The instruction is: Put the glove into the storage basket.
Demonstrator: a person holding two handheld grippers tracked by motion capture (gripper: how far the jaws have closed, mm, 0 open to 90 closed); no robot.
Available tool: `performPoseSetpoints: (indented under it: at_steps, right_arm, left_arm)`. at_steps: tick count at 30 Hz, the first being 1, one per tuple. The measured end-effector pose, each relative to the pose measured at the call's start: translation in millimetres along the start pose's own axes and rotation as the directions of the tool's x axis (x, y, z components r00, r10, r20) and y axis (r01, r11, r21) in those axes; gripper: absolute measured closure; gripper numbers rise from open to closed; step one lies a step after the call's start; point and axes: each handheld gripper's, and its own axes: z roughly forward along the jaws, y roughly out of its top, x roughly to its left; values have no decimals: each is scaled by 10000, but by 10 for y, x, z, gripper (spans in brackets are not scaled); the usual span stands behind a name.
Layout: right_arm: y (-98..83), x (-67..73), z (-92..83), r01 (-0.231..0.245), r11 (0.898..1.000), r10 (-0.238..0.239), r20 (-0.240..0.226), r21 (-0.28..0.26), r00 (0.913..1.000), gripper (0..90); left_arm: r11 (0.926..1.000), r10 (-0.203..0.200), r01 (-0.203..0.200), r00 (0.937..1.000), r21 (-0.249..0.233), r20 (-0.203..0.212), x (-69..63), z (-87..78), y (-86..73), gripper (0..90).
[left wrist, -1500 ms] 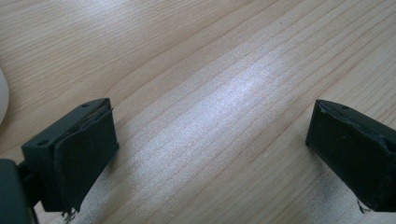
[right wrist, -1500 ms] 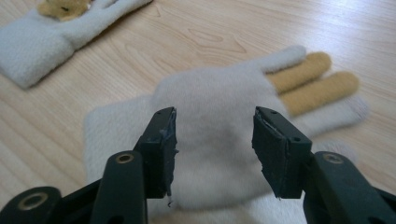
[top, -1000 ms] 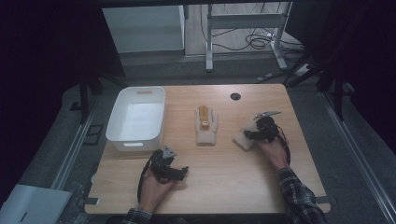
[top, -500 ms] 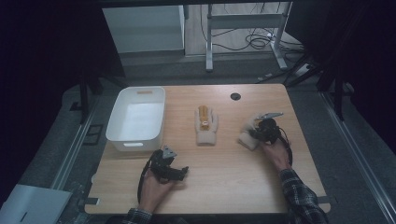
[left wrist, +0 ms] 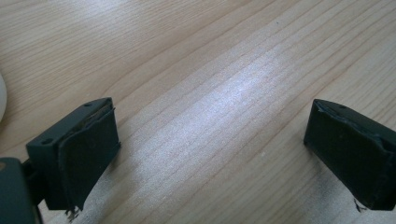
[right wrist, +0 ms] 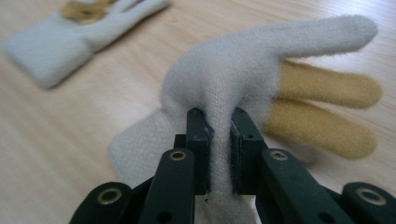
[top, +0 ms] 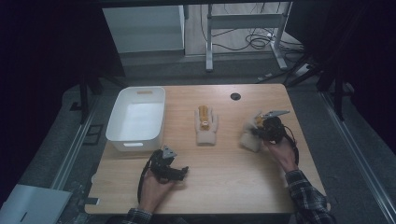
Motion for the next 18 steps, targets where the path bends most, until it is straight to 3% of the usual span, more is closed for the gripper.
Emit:
performPoseSetpoints:
  at_steps: [9, 18]
  right_arm:
    - [21, 346, -259, 774, 9965, -795, -690, -324, 9944, 794]
    - [-93, 797, -395, 1493, 9883, -1527, -1744, -323, 9728, 791]
  left_arm:
    - [10000, 16, -16, 10000, 17, 3, 1, -1, 0, 31]
    - [10000, 14, -14, 10000, 0, -17, 1, 0, 0, 31]
